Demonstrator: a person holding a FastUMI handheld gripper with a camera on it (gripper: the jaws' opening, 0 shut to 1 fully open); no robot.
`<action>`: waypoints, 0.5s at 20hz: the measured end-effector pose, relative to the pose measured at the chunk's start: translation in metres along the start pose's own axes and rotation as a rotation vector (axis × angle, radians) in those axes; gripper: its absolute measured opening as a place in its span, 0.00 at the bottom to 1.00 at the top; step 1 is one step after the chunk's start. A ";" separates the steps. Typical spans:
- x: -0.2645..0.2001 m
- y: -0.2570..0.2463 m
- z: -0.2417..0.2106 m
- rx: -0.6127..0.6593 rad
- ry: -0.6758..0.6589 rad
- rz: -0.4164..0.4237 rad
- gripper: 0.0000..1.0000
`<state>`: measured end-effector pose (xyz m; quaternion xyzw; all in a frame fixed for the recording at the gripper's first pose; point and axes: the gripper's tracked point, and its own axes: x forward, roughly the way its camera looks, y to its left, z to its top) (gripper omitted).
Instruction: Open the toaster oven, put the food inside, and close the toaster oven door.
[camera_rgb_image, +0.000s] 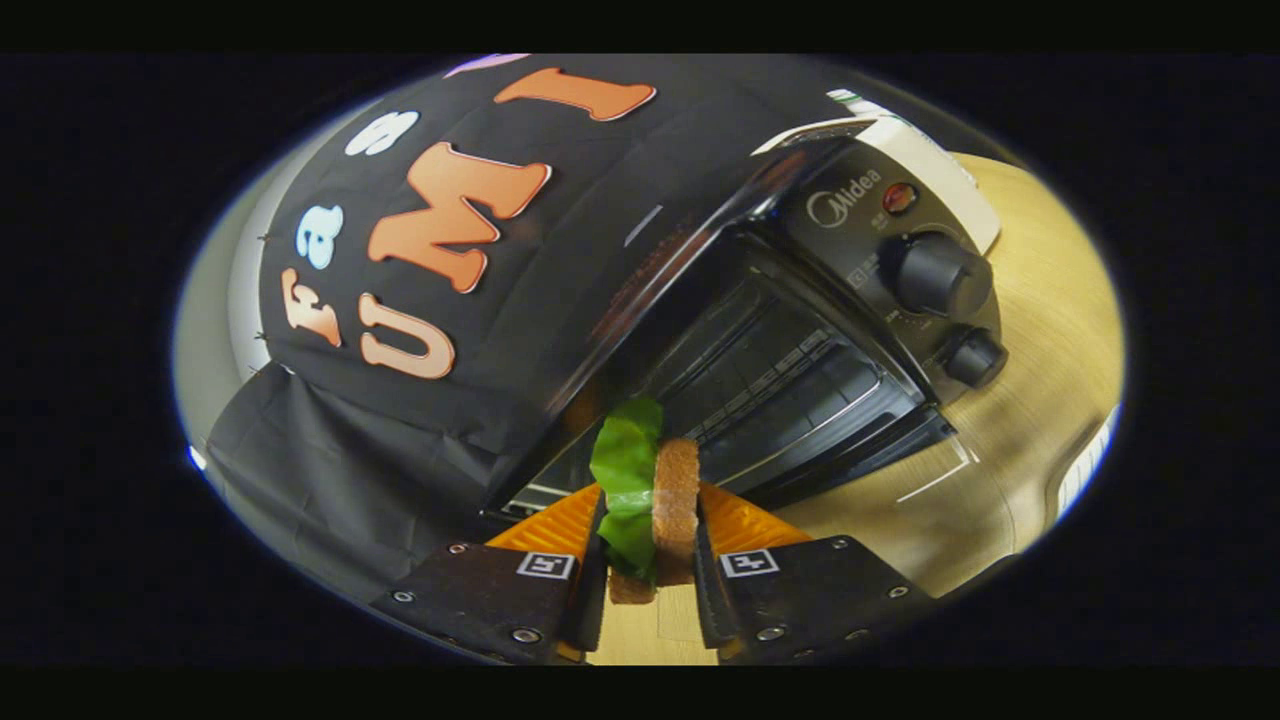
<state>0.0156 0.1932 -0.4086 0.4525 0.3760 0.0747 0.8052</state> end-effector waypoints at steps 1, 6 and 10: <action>0.005 -0.001 0.007 0.010 -0.037 0.004 0.39; 0.027 -0.013 0.031 0.087 -0.205 -0.014 0.39; 0.036 -0.020 0.040 0.069 -0.265 -0.045 0.39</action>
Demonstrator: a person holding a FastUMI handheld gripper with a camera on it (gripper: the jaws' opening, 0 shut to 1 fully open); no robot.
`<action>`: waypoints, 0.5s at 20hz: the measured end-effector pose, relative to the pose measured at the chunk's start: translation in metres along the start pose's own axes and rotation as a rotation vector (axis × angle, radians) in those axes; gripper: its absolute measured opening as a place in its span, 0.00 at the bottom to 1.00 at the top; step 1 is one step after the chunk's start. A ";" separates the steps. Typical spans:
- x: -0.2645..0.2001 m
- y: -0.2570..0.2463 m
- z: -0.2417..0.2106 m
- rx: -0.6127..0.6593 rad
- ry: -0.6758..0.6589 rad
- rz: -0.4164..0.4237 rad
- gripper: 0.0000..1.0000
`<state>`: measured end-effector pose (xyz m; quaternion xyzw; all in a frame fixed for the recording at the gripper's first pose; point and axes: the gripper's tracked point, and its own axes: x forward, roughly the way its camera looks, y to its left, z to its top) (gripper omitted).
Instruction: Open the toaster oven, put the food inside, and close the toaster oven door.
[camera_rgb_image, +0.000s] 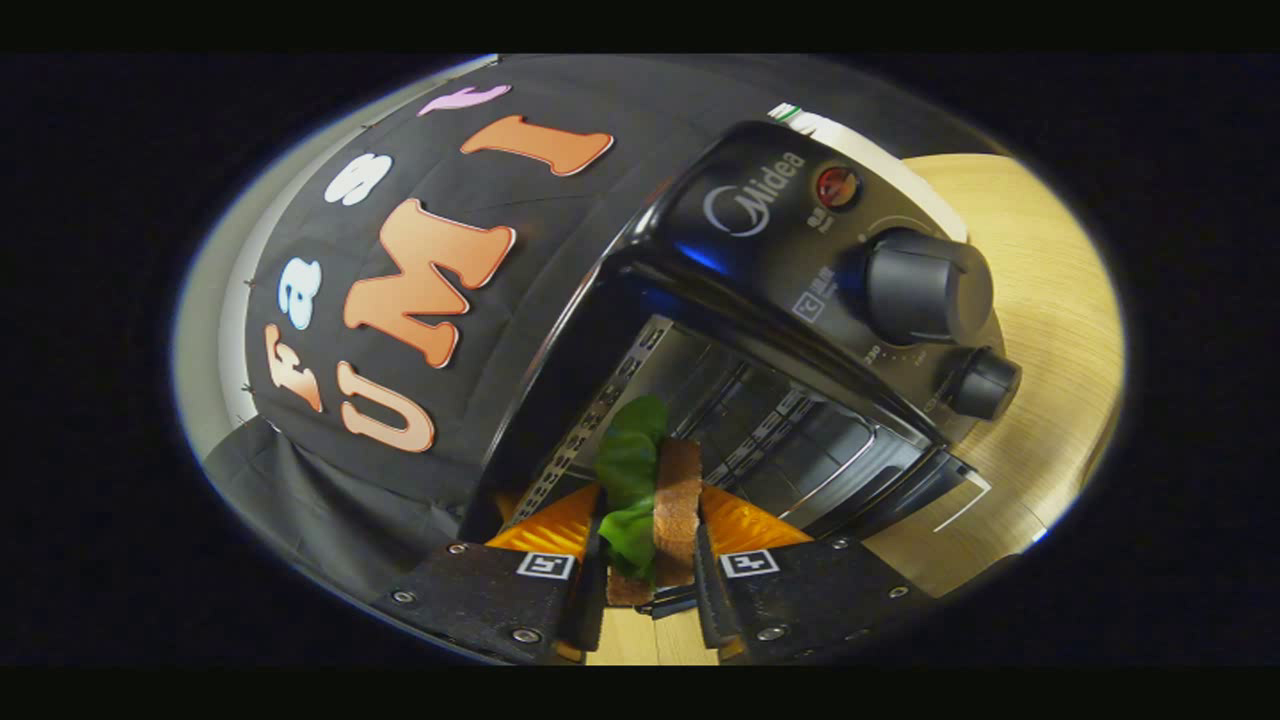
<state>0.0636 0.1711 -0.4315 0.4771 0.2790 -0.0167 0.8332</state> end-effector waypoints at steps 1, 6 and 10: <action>0.002 -0.001 -0.001 -0.004 -0.008 -0.008 0.39; 0.009 -0.013 0.001 -0.024 -0.020 -0.070 0.45; 0.000 -0.019 0.009 -0.140 -0.029 -0.139 0.58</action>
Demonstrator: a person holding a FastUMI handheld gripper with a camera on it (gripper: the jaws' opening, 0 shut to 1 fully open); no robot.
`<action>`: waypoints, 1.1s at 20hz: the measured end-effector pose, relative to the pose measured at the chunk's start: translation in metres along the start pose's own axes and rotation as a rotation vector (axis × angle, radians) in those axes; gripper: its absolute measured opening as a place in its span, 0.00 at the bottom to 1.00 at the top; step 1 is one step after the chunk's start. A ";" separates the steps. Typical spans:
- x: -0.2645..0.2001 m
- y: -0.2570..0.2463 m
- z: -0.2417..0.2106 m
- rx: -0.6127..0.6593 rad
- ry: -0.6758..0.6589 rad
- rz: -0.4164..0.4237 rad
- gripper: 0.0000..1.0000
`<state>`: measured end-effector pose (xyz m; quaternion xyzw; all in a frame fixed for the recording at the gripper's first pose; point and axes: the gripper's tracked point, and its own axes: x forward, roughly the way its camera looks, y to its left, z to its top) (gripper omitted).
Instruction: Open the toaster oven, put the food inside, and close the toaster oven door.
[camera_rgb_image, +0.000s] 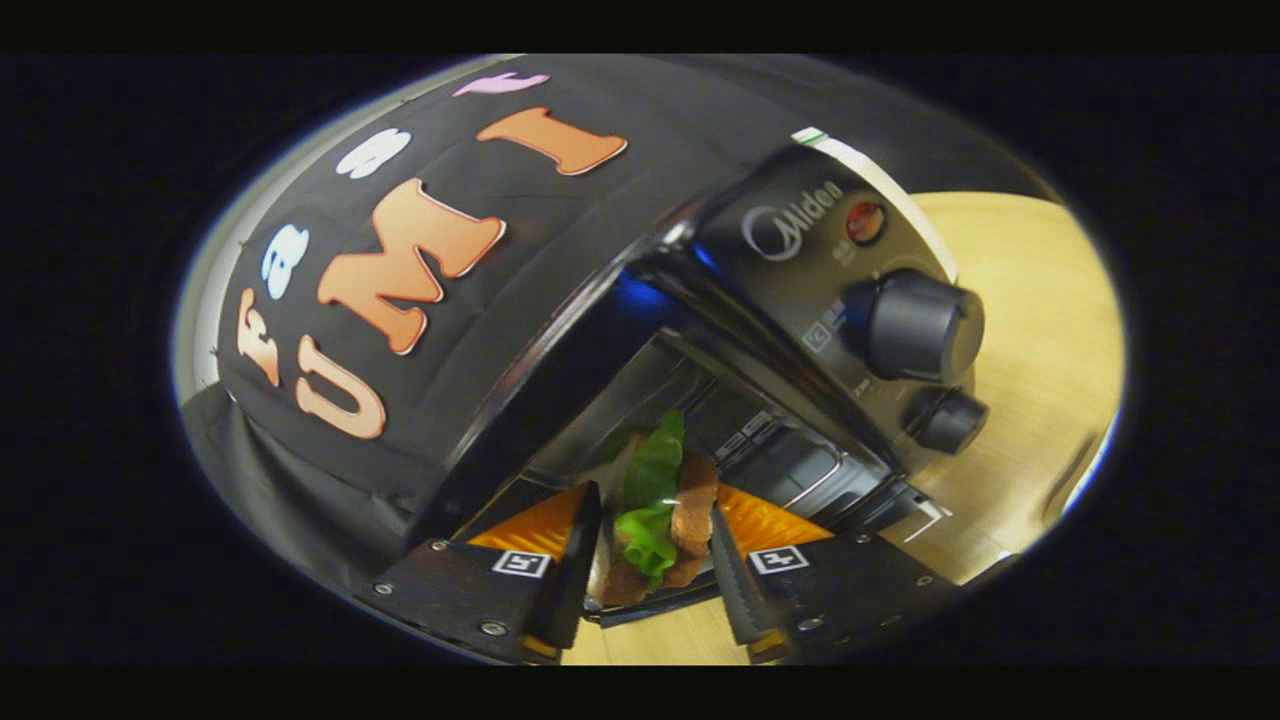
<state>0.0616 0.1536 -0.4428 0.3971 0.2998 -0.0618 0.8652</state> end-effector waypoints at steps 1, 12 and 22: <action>-0.004 -0.002 0.001 -0.016 0.011 -0.019 0.62; -0.076 -0.027 -0.007 -0.272 0.200 -0.058 0.96; -0.179 -0.055 -0.086 -0.553 0.539 -0.045 0.99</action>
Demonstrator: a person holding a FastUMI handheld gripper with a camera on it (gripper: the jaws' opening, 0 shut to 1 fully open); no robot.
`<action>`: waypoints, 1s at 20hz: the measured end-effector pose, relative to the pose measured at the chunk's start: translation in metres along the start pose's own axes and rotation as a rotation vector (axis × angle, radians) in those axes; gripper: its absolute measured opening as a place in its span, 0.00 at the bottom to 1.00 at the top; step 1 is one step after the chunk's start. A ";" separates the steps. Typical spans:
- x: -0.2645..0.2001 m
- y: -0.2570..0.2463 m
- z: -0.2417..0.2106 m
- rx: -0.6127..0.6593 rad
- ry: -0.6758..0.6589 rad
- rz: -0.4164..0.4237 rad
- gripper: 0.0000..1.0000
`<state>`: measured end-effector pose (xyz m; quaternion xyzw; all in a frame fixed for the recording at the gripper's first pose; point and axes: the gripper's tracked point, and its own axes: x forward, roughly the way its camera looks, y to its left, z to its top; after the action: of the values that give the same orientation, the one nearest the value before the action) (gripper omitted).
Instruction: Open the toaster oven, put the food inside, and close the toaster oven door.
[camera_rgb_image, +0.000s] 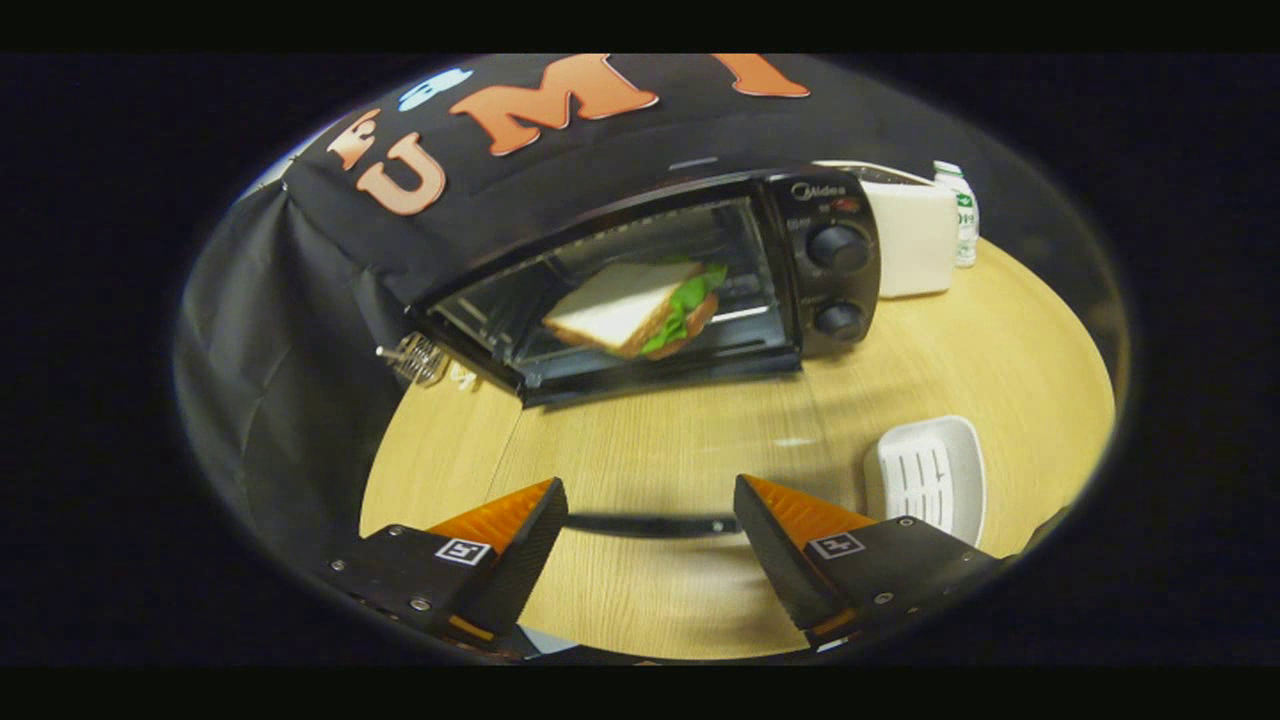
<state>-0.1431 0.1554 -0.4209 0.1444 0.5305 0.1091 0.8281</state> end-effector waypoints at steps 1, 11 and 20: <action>-0.004 -0.001 -0.006 -0.016 0.008 0.000 0.99; 0.018 -0.018 -0.068 -0.103 0.183 -0.074 0.99; 0.035 -0.004 -0.057 -0.130 0.219 -0.097 0.99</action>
<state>-0.1806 0.1701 -0.4744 0.0516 0.6160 0.1182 0.7771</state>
